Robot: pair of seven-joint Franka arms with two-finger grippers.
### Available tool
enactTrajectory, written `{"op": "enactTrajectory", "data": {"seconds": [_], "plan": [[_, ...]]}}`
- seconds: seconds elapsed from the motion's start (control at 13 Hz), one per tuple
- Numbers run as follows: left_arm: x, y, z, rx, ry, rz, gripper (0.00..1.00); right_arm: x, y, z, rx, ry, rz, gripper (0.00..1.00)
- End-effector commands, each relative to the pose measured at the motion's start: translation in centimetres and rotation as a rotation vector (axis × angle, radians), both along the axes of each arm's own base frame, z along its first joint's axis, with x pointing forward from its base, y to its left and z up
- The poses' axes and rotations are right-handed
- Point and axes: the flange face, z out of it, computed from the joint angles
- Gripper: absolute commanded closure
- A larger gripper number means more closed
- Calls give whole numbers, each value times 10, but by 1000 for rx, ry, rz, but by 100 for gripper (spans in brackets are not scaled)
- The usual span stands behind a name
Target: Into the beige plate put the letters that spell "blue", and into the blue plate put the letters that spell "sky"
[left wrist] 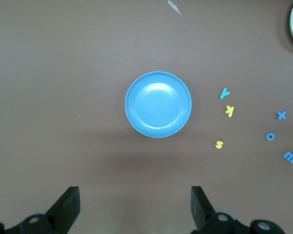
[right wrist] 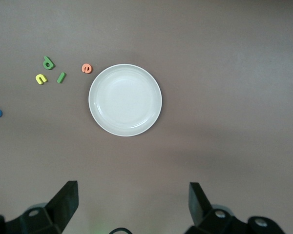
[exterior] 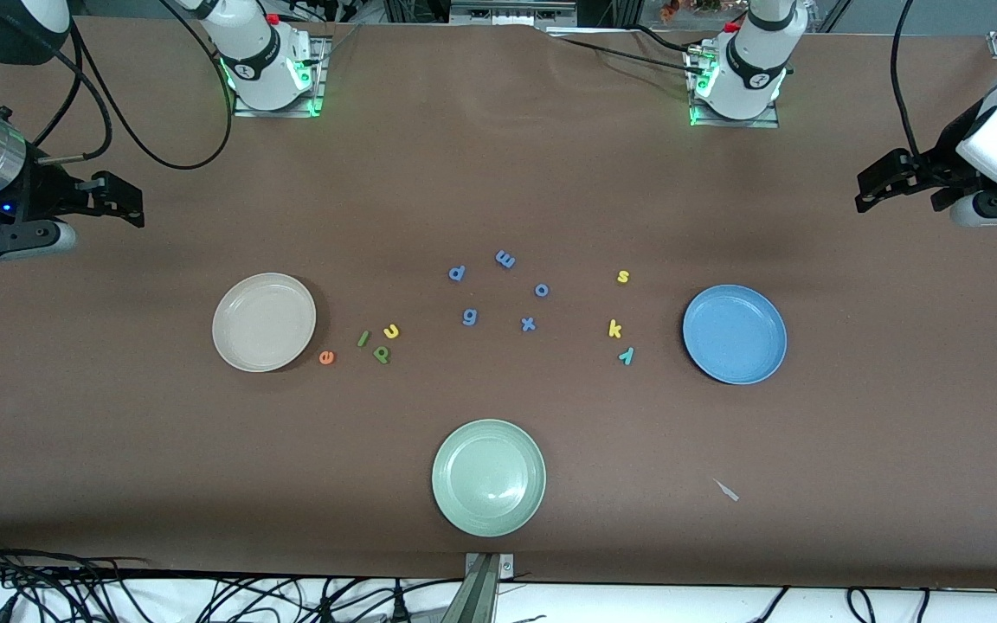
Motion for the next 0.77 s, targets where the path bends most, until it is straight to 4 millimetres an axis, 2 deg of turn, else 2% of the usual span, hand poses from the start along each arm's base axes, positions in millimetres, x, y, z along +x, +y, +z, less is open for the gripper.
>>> {"op": "enactTrajectory", "data": {"seconds": [0.0, 0.08, 0.31, 0.46, 0.69], "plan": [[-1, 0, 5, -1, 8, -13, 0, 2, 0, 5, -7, 7, -10, 0], [-1, -2, 4, -1, 10, -19, 0, 2, 0, 5, -7, 7, -10, 0], [3, -23, -5, -2, 24, -59, 0, 3, -2, 4, -7, 8, -14, 0], [12, -40, -31, -4, 76, -97, 0, 3, -4, 4, -7, 8, -19, 0], [19, -43, -43, -12, 95, -100, 0, 4, -6, 4, -9, 8, -20, 0]]}}
